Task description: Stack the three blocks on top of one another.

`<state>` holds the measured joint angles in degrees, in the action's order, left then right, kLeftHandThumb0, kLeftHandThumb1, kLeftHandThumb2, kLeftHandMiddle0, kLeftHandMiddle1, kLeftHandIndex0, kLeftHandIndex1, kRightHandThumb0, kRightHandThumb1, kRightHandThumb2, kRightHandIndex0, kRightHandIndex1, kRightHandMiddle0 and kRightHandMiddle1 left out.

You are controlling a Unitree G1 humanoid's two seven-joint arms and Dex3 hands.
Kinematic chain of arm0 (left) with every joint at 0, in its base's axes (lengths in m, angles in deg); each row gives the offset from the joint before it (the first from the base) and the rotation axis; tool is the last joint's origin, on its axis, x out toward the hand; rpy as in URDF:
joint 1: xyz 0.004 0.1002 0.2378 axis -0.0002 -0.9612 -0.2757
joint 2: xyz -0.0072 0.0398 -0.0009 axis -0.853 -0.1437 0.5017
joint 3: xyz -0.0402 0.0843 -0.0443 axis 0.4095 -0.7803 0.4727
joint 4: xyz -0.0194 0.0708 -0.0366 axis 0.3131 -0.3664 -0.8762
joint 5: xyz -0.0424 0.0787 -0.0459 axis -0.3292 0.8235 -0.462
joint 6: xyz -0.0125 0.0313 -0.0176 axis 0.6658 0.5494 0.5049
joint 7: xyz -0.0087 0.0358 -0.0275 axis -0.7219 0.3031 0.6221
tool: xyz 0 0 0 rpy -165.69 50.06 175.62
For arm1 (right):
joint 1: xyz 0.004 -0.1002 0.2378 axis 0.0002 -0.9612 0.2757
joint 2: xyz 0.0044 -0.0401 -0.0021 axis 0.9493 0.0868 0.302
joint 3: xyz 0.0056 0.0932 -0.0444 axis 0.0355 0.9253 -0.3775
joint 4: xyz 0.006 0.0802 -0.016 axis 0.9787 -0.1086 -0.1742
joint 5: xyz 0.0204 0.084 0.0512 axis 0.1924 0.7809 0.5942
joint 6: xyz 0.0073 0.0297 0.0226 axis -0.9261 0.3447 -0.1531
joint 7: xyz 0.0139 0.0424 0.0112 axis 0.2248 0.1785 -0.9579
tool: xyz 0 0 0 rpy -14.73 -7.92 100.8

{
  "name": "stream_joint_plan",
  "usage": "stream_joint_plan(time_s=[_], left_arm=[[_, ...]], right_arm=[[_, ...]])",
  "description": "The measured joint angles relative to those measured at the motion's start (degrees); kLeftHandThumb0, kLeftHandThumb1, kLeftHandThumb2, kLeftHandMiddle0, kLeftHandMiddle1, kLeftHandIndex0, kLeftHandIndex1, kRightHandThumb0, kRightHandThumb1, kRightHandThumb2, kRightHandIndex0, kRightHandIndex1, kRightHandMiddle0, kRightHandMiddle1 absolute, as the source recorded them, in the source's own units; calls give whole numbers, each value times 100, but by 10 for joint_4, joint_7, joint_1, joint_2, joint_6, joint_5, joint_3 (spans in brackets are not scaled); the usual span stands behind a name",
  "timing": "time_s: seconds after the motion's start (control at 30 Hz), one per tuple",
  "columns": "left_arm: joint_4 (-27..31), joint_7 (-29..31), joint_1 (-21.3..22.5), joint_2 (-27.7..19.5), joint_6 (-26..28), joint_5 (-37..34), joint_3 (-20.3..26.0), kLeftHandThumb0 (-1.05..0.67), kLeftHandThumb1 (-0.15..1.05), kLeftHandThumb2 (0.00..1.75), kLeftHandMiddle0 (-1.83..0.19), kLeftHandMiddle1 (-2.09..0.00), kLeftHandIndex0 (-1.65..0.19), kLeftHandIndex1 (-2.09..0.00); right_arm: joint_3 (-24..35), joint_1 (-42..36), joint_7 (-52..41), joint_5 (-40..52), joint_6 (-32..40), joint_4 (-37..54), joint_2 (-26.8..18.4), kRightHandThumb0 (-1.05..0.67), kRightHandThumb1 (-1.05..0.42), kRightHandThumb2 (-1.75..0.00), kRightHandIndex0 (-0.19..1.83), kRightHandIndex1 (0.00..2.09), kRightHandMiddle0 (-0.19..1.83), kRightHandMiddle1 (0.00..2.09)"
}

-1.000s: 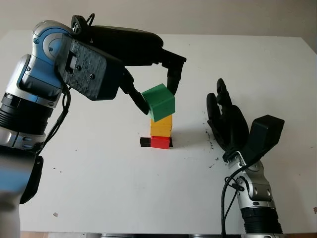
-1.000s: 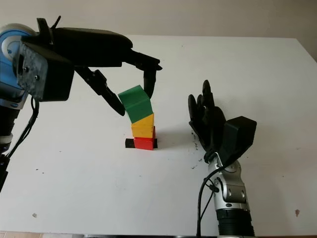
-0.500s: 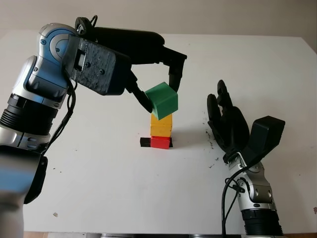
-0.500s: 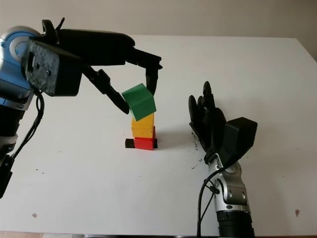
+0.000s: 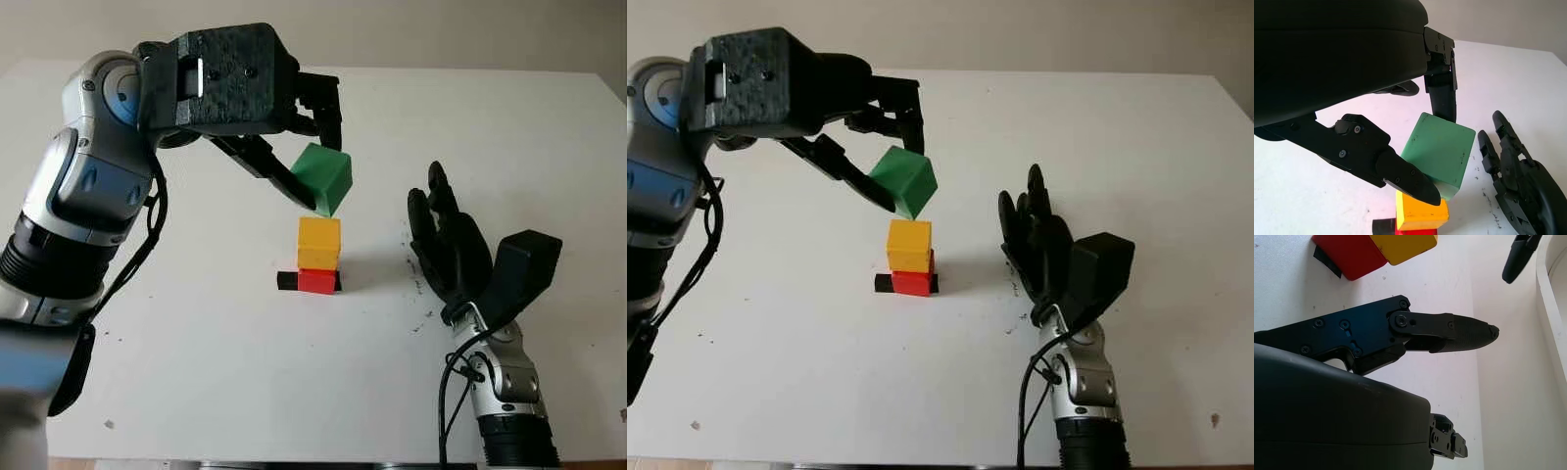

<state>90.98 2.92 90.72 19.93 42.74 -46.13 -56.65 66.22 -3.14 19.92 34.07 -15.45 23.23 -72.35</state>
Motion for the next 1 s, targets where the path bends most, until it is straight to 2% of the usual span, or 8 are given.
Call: stream_joint_plan(time_s=[0.1, 0.23, 0.43, 0.6, 0.83, 1.0], left_arm=[[26, 9, -1, -14, 32, 15, -16, -31, 104, 6, -43, -11, -15, -180], [50, 18, -1, -29, 60, 33, -31, -30, 103, 5, -39, -8, -17, -173], [64, 36, -1, -41, 99, 45, -48, -30, 103, 5, -36, -6, -19, -169], [63, 38, -1, -41, 117, 46, -58, -31, 103, 5, -36, -5, -21, -170], [57, 37, -1, -28, 182, 32, -70, -35, 102, 5, -42, -8, -19, -185], [56, 16, -1, -4, 220, 24, -74, -35, 101, 5, -40, -7, -19, -182]], right_arm=[[-1, 2, 0, 0, -1, -2, 0, -70, -105, -45, -19, 0, -19, 1], [-1, 11, 1, 0, -5, -16, 5, -73, -105, -43, -19, 0, -18, 3], [-5, 24, 6, 0, -4, -26, 11, -75, -105, -42, -19, 0, -18, 4], [-7, 29, 6, 1, -4, -30, 15, -75, -105, -41, -19, 0, -19, 4], [-7, 30, 8, 0, -5, -36, 15, -75, -105, -41, -19, 0, -19, 5], [-6, 30, 6, 3, -5, -38, 15, -74, -105, -40, -19, 0, -18, 5]])
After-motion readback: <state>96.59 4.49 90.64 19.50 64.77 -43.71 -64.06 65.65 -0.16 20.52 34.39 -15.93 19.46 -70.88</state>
